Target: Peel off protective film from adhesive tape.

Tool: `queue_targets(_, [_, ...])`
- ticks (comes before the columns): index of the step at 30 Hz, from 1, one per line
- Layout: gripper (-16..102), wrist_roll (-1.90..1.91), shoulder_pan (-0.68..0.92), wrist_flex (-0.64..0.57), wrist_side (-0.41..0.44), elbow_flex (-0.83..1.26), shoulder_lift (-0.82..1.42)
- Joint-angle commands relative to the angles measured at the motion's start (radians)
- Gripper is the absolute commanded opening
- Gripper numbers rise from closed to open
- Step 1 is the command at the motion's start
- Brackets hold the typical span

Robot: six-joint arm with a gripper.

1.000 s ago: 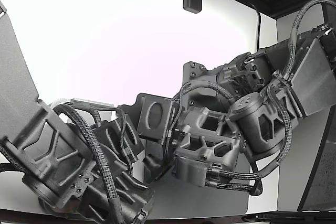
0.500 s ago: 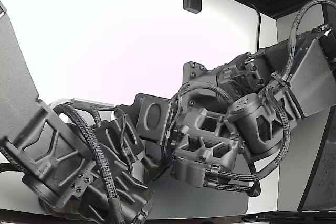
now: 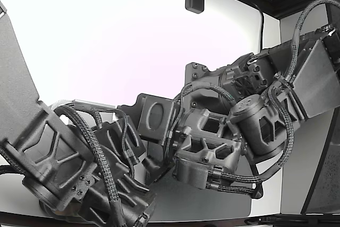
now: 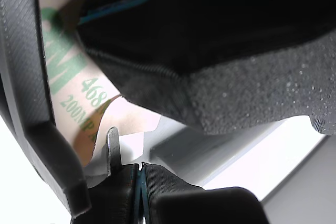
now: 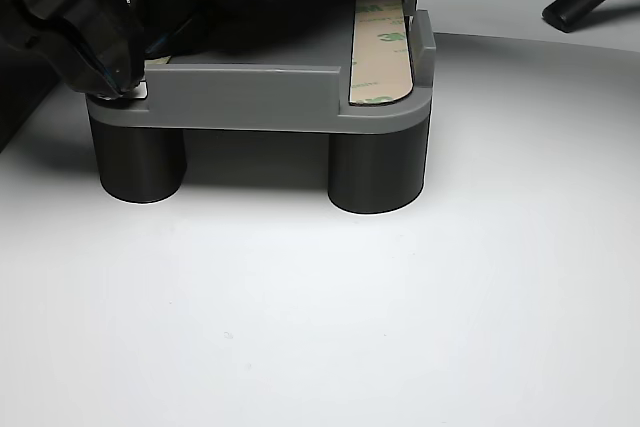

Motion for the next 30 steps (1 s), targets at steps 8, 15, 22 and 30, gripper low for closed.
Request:
queue_targets(8, [-12,0.032,-0.008,0.041,-0.025,-0.035,0.020])
queue_targets(15, [-12,0.044,-0.008,0.064,-0.029,-0.043,0.015])
queue_targets(22, [-12,0.054,-0.008,0.080,-0.032,-0.049,0.011])
queue_targets(30, [-12,0.072,-0.005,0.103,-0.035,-0.057,0.006])
